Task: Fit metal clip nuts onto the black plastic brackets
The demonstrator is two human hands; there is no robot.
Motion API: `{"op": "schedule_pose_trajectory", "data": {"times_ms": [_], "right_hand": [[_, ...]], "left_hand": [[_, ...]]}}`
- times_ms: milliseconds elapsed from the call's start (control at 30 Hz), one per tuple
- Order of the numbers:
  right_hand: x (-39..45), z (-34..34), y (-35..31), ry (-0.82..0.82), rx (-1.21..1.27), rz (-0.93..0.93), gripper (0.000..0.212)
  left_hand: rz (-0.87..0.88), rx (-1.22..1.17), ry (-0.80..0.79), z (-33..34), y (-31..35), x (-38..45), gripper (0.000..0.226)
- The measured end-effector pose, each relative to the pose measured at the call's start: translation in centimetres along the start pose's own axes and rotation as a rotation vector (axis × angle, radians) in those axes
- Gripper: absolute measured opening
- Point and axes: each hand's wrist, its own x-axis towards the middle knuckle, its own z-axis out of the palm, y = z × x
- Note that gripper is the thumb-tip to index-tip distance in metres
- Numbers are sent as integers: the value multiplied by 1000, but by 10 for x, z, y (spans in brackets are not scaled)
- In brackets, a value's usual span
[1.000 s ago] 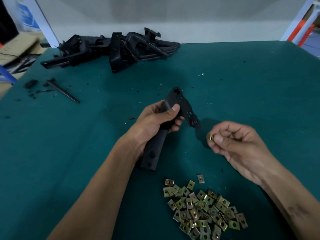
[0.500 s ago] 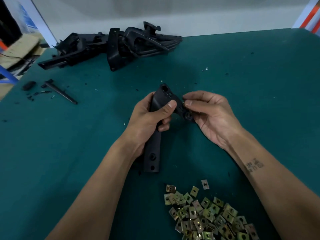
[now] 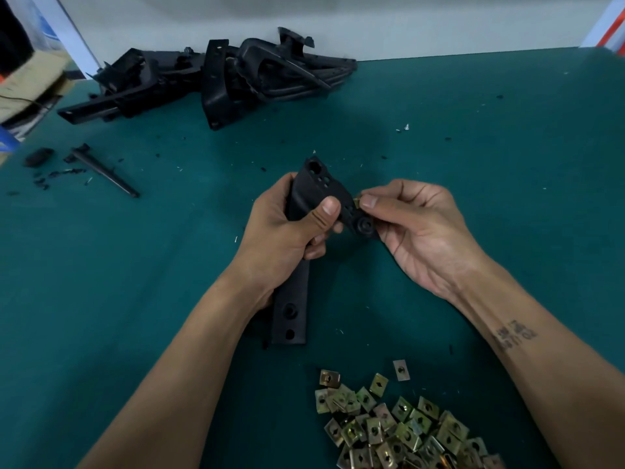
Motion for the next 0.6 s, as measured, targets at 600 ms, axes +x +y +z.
{"op": "schedule_pose_trajectory", "data": {"times_ms": [600], "right_hand": [[-5,6,-5,-77,161,55,9]], "left_hand": [[32,-88,-53,-1,-2,1,16]]}}
